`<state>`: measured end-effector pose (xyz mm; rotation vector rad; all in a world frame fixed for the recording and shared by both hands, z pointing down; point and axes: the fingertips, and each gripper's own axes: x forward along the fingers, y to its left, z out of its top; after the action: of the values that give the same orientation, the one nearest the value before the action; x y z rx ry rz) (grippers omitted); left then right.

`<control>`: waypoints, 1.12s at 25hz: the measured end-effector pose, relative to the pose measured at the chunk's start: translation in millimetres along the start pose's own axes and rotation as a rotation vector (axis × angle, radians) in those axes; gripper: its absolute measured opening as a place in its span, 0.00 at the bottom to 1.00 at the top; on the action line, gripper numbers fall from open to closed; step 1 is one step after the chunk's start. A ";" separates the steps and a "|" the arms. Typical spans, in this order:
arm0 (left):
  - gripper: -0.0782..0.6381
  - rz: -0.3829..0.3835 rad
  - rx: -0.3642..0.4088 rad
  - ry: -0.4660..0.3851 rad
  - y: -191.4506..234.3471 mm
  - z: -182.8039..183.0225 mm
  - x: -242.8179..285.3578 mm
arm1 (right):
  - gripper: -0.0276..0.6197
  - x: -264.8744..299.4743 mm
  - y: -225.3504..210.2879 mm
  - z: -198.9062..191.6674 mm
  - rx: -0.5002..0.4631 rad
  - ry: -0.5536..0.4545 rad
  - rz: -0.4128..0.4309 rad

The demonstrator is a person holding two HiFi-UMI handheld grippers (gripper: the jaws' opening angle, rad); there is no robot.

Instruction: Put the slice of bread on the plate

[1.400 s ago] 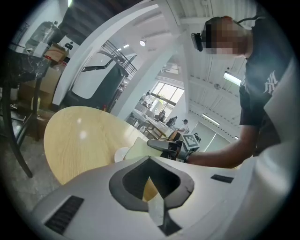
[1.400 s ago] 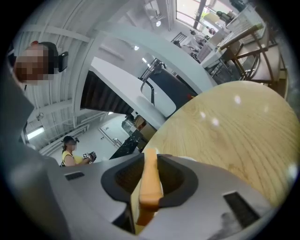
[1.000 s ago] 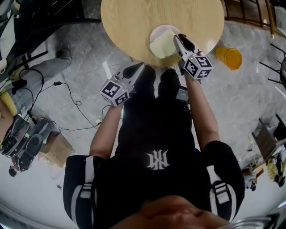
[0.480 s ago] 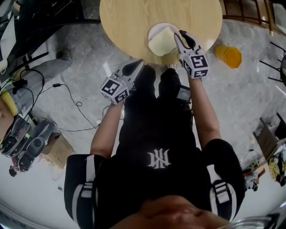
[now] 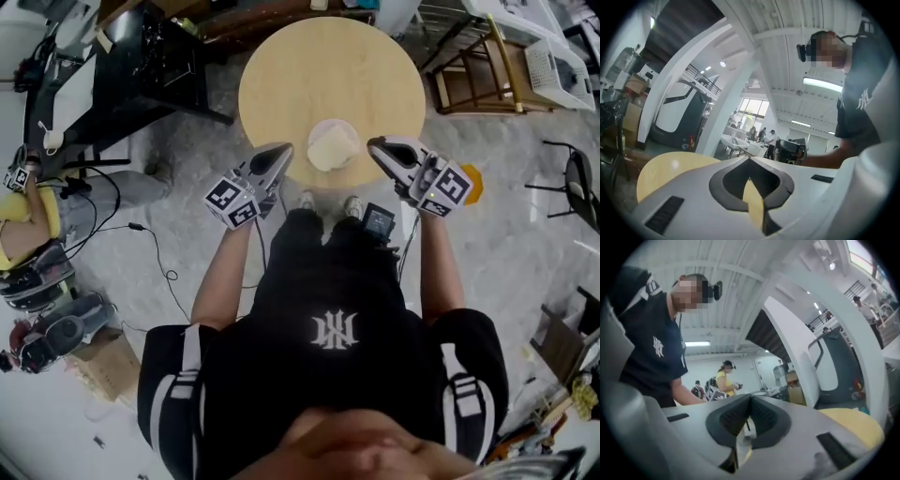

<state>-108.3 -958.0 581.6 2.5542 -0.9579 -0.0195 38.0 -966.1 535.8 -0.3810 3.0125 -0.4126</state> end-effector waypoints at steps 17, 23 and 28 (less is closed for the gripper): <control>0.12 -0.090 -0.020 -0.150 -101.9 32.2 -42.3 | 0.05 -67.5 96.4 26.8 -0.006 -0.130 0.123; 0.12 -0.222 -0.015 -0.166 -141.1 22.7 -80.1 | 0.05 -92.2 121.4 26.9 -0.036 -0.130 -0.168; 0.12 -0.273 -0.030 -0.131 -191.4 -34.9 -139.4 | 0.05 -96.3 201.6 4.0 -0.064 -0.107 -0.172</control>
<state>-89.4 -726.7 522.7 2.6626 -0.6403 -0.2805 84.4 -754.6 480.7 -0.6480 2.9044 -0.2972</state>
